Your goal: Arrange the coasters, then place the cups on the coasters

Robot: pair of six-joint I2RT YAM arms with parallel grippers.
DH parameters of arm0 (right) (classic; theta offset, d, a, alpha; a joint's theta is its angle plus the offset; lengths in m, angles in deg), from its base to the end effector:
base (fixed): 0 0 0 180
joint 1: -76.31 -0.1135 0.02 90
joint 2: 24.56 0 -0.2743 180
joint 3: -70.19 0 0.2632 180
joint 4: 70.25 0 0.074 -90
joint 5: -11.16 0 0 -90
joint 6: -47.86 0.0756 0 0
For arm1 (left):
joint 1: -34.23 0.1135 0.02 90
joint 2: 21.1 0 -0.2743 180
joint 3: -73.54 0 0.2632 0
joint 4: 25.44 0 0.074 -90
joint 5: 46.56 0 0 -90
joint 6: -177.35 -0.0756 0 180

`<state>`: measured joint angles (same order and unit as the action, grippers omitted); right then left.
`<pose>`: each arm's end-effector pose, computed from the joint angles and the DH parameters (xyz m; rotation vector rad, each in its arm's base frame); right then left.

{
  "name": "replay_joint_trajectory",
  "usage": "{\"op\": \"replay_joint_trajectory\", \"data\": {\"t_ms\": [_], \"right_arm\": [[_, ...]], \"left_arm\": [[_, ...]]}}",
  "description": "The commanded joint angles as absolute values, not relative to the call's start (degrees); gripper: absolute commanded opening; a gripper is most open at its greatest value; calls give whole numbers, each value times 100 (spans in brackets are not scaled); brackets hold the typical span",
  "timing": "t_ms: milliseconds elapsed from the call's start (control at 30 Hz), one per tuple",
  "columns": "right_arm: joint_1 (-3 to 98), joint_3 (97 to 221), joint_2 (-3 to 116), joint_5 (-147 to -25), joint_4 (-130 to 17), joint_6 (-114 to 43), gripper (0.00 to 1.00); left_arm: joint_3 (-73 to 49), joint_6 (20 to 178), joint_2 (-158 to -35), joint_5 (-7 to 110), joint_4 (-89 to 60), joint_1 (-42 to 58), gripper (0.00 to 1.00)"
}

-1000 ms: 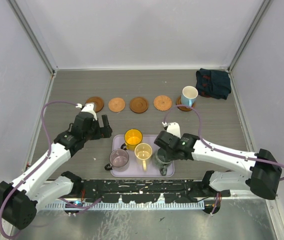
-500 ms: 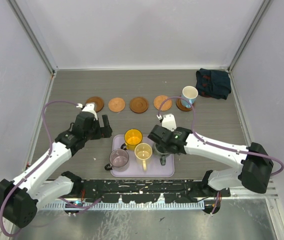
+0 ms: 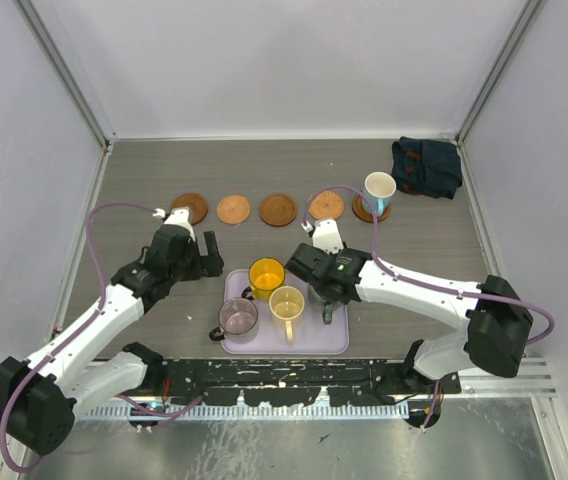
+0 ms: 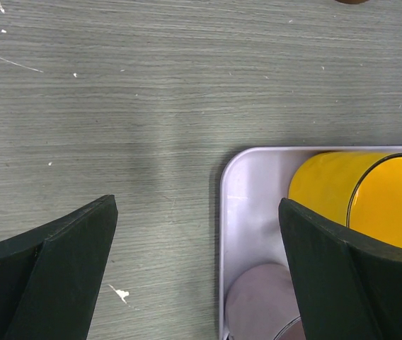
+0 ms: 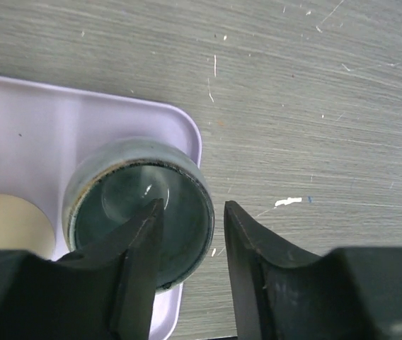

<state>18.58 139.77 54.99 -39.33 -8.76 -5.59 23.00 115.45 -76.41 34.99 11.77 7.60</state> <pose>0.1857 0.2039 0.2122 -0.3039 2.3936 -0.3002 0.2166 -0.0962 0.2176 -0.1058 2.3128 -0.3220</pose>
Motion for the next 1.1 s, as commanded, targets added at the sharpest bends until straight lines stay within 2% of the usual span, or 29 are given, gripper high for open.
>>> {"op": "replay_joint_trajectory", "data": {"t_ms": [0, 200, 333, 567, 1067], "right_arm": [[1852, 14351, 5489, -3525, -1078, -653, 47], [1851, 14598, 5159, -3660, -797, -419, 50], [1842, 14407, 4536, -4297, -792, -128, 53], [1486, 13696, 3932, -4796, -709, 632, 70], [864, 13538, 4866, -4779, -711, 1520, 68]], "left_arm": [[2310, 11591, -7541, 3387, 928, 748, 98], [2331, 11591, -7459, 3395, 937, 750, 98], [2362, 11587, -7375, 3382, 928, 751, 98], [2329, 11580, -7440, 3389, 945, 750, 98], [2281, 11513, -7506, 3452, 998, 748, 98]]}}
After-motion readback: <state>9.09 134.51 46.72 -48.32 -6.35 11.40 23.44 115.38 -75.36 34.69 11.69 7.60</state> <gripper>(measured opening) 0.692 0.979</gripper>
